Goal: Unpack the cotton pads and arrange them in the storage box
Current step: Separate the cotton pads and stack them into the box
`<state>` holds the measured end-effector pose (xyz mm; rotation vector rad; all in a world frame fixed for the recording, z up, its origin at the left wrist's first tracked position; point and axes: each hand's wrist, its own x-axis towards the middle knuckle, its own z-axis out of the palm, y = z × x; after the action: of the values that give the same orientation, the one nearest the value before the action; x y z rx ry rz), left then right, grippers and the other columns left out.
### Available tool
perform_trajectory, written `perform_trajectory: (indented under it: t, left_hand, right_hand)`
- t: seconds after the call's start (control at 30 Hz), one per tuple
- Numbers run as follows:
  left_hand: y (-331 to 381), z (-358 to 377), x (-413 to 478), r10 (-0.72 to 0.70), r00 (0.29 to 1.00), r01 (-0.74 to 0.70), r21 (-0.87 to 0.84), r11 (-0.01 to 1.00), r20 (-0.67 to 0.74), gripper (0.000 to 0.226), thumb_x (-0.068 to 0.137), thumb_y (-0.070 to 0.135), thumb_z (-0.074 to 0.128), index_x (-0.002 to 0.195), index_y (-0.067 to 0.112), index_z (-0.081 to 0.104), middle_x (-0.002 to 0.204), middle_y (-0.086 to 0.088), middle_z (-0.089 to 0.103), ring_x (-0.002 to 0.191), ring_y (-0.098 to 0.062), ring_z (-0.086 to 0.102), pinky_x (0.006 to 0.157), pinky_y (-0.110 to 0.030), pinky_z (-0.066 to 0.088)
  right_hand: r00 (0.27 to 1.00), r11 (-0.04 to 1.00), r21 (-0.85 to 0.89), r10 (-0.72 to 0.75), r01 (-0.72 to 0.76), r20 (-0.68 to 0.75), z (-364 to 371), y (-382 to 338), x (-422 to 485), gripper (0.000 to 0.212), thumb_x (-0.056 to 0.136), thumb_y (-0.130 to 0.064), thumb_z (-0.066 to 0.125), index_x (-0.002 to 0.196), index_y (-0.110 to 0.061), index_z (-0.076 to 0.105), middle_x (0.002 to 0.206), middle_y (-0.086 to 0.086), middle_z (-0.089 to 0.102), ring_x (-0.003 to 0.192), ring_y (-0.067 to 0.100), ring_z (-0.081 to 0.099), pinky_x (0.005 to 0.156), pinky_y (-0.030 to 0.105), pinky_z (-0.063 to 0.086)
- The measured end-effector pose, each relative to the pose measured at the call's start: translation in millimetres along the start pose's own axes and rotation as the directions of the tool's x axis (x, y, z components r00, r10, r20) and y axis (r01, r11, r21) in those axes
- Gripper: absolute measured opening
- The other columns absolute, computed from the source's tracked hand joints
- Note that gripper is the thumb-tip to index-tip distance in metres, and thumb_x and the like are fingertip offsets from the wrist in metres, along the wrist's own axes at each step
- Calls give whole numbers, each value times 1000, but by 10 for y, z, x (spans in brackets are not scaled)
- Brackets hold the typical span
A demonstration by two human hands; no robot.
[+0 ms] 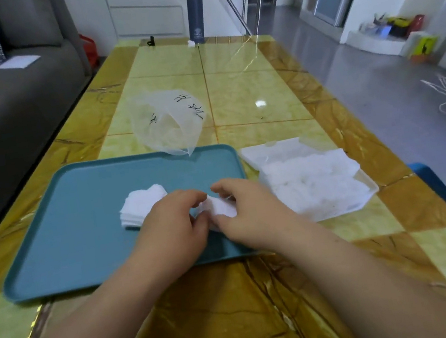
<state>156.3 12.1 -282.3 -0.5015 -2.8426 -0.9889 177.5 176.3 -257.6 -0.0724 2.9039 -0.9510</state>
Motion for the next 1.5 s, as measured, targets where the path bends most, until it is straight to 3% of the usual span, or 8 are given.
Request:
perform_trajectory:
  t: [0.27, 0.5, 0.63, 0.73, 0.93, 1.23, 1.3, 1.5]
  left_hand:
    - [-97, 9, 56, -72, 988, 90, -127, 988, 138, 44, 89, 26, 75, 131, 30, 63, 102, 16, 61, 81, -2, 61, 77, -16, 44]
    - [-139, -47, 6, -92, 990, 116, -242, 963, 106, 27, 81, 23, 83, 96, 33, 63, 92, 11, 65, 72, -7, 63, 63, -11, 47]
    - [-91, -98, -26, -72, 991, 105, -312, 944, 117, 41, 79, 27, 87, 110, 35, 61, 98, 13, 65, 70, -12, 64, 60, -12, 48]
    - [-55, -133, -28, -32, 989, 73, -298, 952, 142, 27, 82, 25, 84, 104, 32, 71, 85, 9, 69, 68, -17, 64, 54, -16, 47]
    - [-62, -184, -47, -56, 984, 109, -328, 938, 167, 16, 84, 22, 81, 88, 29, 67, 64, -16, 67, 45, -11, 45, 47, -22, 37]
    - [-56, -171, -89, -3, 997, 20, -233, 972, 74, 26, 82, 15, 83, 97, 33, 70, 94, 26, 63, 71, -9, 62, 60, -9, 42]
    - [-53, -197, -93, -20, 998, 31, -213, 976, 53, 20, 85, 15, 80, 91, 32, 72, 85, 33, 62, 69, -5, 60, 60, -8, 42]
    - [-133, -274, -161, -79, 993, 104, -317, 943, 91, 20, 87, 15, 80, 92, 33, 74, 74, 6, 74, 65, -15, 68, 62, -29, 52]
  right_hand:
    - [1000, 990, -139, -16, 17, 14, -26, 123, 89, 42, 93, -29, 66, 134, -17, 64, 130, 2, 67, 118, 21, 61, 96, 30, 47]
    - [994, 995, -28, -94, 93, -46, -13, 147, 47, 20, 86, -23, 76, 104, -26, 69, 104, -7, 61, 96, 8, 55, 74, 10, 39]
    - [983, 985, 12, -172, 173, -58, -12, 163, 24, 20, 80, -26, 82, 85, -30, 63, 98, -9, 58, 94, 7, 53, 80, 16, 43]
    - [982, 982, 48, -183, 185, -58, -32, 179, 7, 20, 82, -26, 81, 89, -31, 63, 100, -11, 62, 98, 6, 56, 87, 27, 50]
    - [988, 981, 126, -141, 148, -62, -81, 186, -35, 44, 87, -19, 75, 124, -37, 58, 102, -16, 63, 98, -2, 59, 86, 12, 49]
    - [998, 982, 185, -39, 31, 41, -69, 184, -55, 63, 81, -12, 80, 134, -38, 57, 105, -17, 61, 92, -1, 62, 77, 9, 49]
    - [997, 986, 168, -4, -10, 79, -79, 210, -45, 61, 80, -10, 81, 132, -34, 59, 99, -16, 61, 84, -1, 63, 73, 7, 49]
    - [997, 952, 295, 72, -76, 25, -81, 229, -39, 31, 88, -5, 73, 114, -22, 76, 91, -8, 74, 77, 5, 69, 75, 10, 53]
